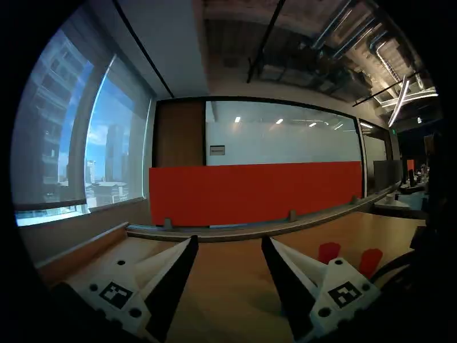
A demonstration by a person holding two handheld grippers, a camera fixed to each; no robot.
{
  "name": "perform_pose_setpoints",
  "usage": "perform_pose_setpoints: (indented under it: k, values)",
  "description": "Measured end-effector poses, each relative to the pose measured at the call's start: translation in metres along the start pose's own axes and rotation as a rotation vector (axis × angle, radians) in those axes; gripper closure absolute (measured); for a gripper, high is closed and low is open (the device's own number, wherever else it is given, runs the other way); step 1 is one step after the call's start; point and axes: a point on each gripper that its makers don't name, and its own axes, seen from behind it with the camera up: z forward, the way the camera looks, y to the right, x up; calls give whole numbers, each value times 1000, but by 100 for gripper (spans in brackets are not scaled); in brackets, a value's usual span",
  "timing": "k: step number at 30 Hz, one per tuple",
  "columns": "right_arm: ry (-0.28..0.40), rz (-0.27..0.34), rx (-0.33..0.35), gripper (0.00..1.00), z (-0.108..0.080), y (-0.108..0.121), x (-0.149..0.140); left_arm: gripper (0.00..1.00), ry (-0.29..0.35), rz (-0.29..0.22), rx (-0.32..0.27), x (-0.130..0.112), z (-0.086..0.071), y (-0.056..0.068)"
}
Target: Pour water
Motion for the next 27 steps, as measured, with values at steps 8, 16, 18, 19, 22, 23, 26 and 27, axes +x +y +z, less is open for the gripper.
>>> perform_pose_setpoints:
  k: [8,16,18,19,22,23,26,27]
  values:
    - [-20,-2,-9,1,0,-3,-2,18,29,-6,37,-5,-2,0]
    - [-21,27,-35,1,-3,4,4,18,24,-7,48,-25,-5,1]
    - [-21,30,-40,1,-4,6,5,18,17,-8,55,-31,-5,-1]
    - [-22,30,-45,1,-5,8,5,18,17,-8,59,-33,-5,-1]
    - [-24,27,-57,1,-7,12,5,19,15,-7,66,-39,-5,-3]
    - [-26,25,-60,1,-7,14,5,19,14,-6,66,-41,-5,-3]
    - [-31,20,-66,1,-9,16,4,19,9,-4,70,-47,-7,-5]
    - [-32,19,-67,1,-9,17,3,19,7,-3,72,-49,-8,-5]
